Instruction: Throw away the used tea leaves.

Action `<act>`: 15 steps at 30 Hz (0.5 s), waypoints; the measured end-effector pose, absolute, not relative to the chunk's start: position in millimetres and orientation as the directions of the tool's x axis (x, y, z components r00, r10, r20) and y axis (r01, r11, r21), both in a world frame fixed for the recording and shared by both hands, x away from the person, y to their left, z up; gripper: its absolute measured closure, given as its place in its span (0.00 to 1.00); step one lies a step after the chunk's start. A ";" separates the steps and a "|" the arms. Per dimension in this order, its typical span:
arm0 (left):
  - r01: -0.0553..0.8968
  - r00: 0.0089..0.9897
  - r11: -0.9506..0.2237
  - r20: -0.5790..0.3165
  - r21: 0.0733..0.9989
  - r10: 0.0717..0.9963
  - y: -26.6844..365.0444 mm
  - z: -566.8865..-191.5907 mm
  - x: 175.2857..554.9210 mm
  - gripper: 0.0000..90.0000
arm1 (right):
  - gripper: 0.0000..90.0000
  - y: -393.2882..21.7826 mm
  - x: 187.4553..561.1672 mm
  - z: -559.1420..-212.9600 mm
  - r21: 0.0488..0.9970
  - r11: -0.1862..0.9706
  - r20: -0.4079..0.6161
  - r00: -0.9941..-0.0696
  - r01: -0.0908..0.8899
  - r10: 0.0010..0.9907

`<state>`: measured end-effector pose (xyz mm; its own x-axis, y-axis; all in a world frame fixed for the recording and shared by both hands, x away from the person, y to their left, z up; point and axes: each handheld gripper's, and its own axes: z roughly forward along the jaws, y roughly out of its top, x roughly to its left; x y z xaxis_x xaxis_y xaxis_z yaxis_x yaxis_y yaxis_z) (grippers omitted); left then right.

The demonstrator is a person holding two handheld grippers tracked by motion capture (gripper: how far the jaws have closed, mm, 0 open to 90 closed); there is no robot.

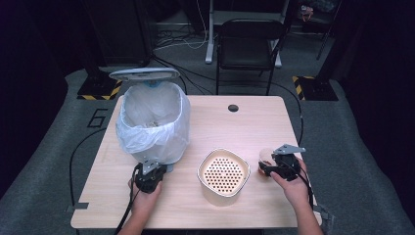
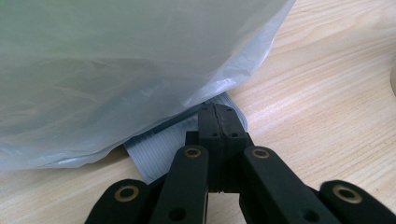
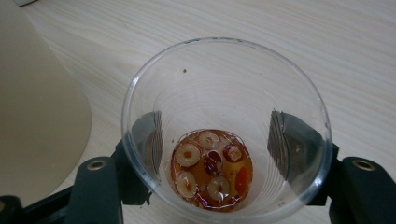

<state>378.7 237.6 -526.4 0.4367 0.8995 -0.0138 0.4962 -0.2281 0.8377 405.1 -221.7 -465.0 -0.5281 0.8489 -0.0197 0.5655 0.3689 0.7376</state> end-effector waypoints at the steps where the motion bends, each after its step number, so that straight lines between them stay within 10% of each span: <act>1: 0.496 0.436 -0.227 -0.015 0.838 0.900 237.5 -526.4 378.7 1.00 | 0.40 -221.7 406.6 -464.1 0.740 0.373 -0.021 -0.535 0.561 0.845; 15: 0.499 0.439 -0.224 -0.021 0.837 0.898 237.5 -526.5 378.8 1.00 | 0.40 -208.9 439.3 -433.6 0.752 0.478 -0.049 -0.685 0.454 0.727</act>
